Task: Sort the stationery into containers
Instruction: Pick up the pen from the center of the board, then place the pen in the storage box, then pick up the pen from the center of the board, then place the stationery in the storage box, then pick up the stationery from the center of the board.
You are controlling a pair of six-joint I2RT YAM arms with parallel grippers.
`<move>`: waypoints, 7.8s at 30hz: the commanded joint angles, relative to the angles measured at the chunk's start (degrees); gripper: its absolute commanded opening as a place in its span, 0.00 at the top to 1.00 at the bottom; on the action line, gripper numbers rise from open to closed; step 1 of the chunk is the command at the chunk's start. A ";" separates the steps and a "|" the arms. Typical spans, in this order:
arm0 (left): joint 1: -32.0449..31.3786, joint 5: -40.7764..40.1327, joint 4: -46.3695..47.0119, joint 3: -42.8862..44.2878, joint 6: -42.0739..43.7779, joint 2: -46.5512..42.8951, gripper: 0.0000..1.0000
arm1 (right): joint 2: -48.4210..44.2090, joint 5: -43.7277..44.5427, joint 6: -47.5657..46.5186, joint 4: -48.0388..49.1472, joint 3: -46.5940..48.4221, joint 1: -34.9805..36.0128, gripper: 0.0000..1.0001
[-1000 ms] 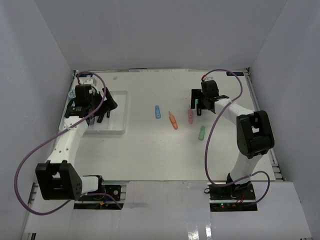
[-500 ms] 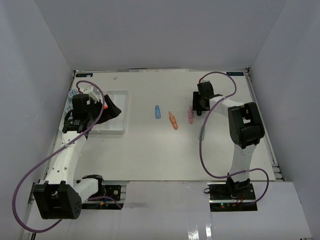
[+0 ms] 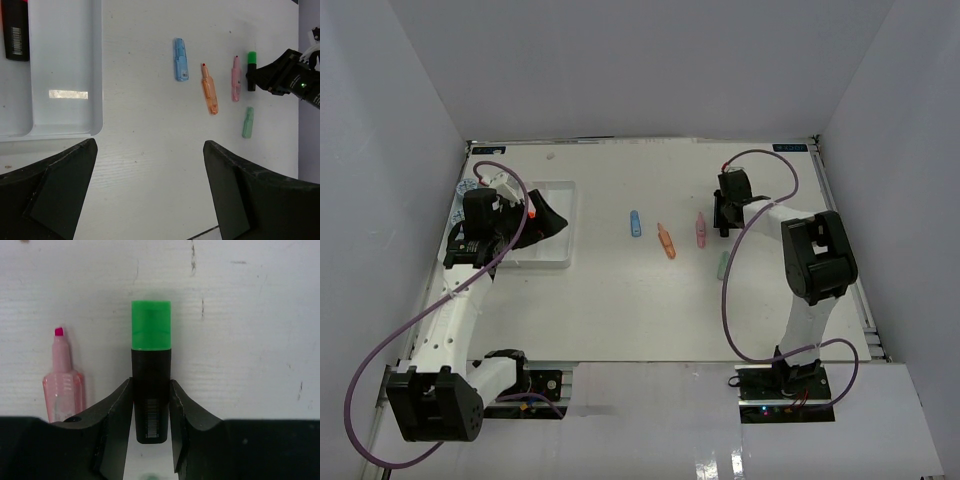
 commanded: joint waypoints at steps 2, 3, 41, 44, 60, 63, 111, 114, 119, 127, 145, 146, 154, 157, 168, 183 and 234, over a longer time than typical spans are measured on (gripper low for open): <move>-0.91 4.21 0.45 2.66 -3.36 -1.14 0.02 | -6.38 -1.00 -1.33 0.00 -2.92 0.98 0.73; -1.26 3.86 0.37 2.84 -3.72 -0.97 0.02 | -7.18 -1.62 -1.42 0.17 -3.71 1.24 0.75; -37.74 -18.55 18.38 12.24 -23.32 22.76 0.34 | -35.22 -16.92 9.21 22.15 -21.38 26.91 0.66; -38.09 -18.38 18.38 12.33 -23.32 23.11 0.46 | -34.96 -17.27 9.92 22.76 -21.91 26.91 0.65; -38.62 -20.13 16.90 12.50 -20.34 23.38 0.82 | -35.40 -17.36 10.62 24.17 -23.49 26.91 0.32; -38.45 -24.78 13.31 14.51 -17.97 23.64 0.82 | -36.10 -16.83 9.31 22.59 -24.19 26.82 0.11; -14.32 -27.42 -5.26 32.63 1.75 39.46 0.02 | -57.46 -8.04 -0.89 8.09 -40.72 24.27 0.10; -21.19 -32.52 -4.65 33.42 -3.78 40.86 0.02 | -58.07 -7.43 -0.98 7.12 -40.19 24.27 0.10; -27.63 -37.62 -4.56 37.71 -10.48 48.58 0.02 | -59.92 -7.60 -0.63 6.24 -40.19 24.27 0.10; -34.22 -40.79 -4.03 45.81 -13.30 59.84 0.03 | -63.17 -7.07 -0.28 1.77 -40.45 24.27 0.10; -35.81 -40.97 -3.41 45.47 -14.97 66.71 0.45 | -63.53 -7.16 0.87 1.14 -41.42 24.10 0.10; -35.81 -41.05 -3.41 45.38 -14.88 66.71 0.47 | -63.53 -7.34 0.87 1.14 -41.42 24.10 0.10; -35.89 -41.23 -2.80 42.31 -13.57 63.64 0.61 | -64.05 -7.16 1.31 1.14 -41.77 24.10 0.10; -35.89 -42.11 -2.19 40.72 -12.08 60.56 0.64 | -63.62 -7.16 1.48 1.23 -41.60 24.10 0.10; -29.23 -46.94 -3.68 33.52 0.13 45.01 0.63 | -61.77 -6.63 2.44 1.49 -40.72 24.10 0.10; -11.55 -37.72 0.01 28.50 10.34 47.27 0.47 | -56.76 -4.70 7.55 1.67 -40.89 23.40 0.10; -22.87 -3.34 14.59 -6.31 -18.22 -0.27 0.02 | -34.87 -0.91 12.99 4.04 -29.74 21.54 0.74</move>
